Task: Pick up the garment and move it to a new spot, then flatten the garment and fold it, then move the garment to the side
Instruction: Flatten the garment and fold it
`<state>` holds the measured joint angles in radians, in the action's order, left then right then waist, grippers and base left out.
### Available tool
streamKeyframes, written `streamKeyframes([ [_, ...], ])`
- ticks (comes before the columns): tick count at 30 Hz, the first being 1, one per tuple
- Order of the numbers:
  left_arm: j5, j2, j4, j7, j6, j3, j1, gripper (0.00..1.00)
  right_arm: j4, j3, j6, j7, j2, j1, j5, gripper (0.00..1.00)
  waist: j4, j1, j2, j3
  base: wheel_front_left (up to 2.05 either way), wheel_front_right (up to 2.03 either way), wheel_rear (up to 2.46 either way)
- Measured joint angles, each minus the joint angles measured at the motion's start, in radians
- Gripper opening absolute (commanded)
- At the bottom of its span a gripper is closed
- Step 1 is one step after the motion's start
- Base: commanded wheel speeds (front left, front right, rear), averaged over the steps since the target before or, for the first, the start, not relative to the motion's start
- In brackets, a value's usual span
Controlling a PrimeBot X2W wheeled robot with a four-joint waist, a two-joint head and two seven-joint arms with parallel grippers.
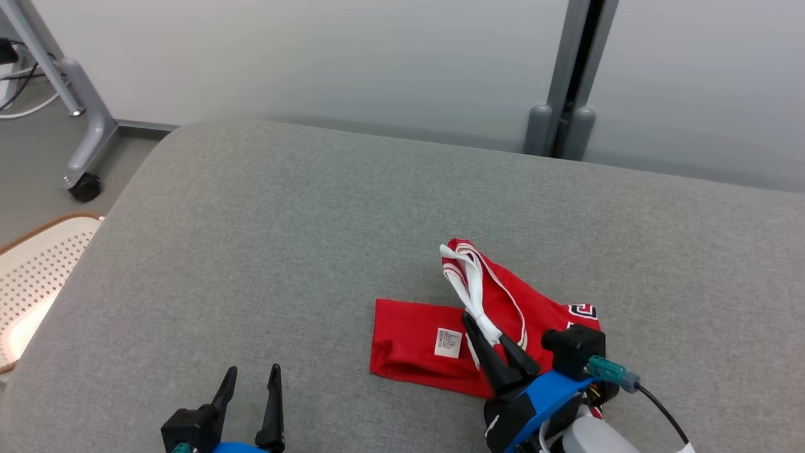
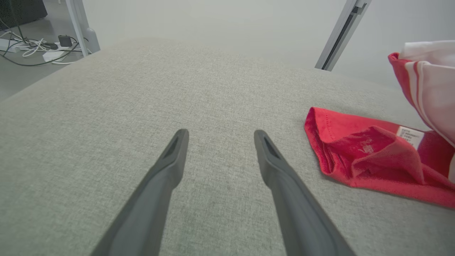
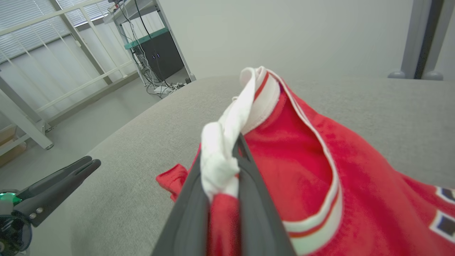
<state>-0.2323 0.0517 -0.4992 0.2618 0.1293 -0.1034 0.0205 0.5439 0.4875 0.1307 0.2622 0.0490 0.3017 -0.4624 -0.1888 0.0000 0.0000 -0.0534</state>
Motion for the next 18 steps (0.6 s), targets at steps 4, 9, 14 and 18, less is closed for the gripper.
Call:
streamKeyframes([
  [4,0.003,0.000,-0.003,0.000,0.000,-0.001,0.000,1.00,0.035,0.057,0.000,0.000,0.001,0.040,-0.026,0.00,-0.029,0.0000,0.0000,-0.015,0.00,0.00,0.00],
  [9,0.002,0.000,-0.007,0.000,0.000,-0.004,0.003,1.00,0.049,0.151,0.000,0.000,0.001,0.084,-0.101,0.79,-0.042,0.0000,0.0000,-0.026,0.00,0.00,0.00],
  [14,-0.006,-0.001,-0.021,0.000,-0.007,-0.001,0.011,1.00,0.025,0.105,0.000,0.000,-0.001,0.116,-0.113,1.00,-0.024,0.0000,0.0000,-0.023,0.00,0.00,0.00],
  [18,-0.004,0.000,-0.009,0.000,-0.010,0.010,0.023,1.00,0.029,-0.018,0.000,0.000,0.000,0.093,-0.017,1.00,0.008,0.0000,0.0000,-0.014,0.00,0.00,0.00],
])
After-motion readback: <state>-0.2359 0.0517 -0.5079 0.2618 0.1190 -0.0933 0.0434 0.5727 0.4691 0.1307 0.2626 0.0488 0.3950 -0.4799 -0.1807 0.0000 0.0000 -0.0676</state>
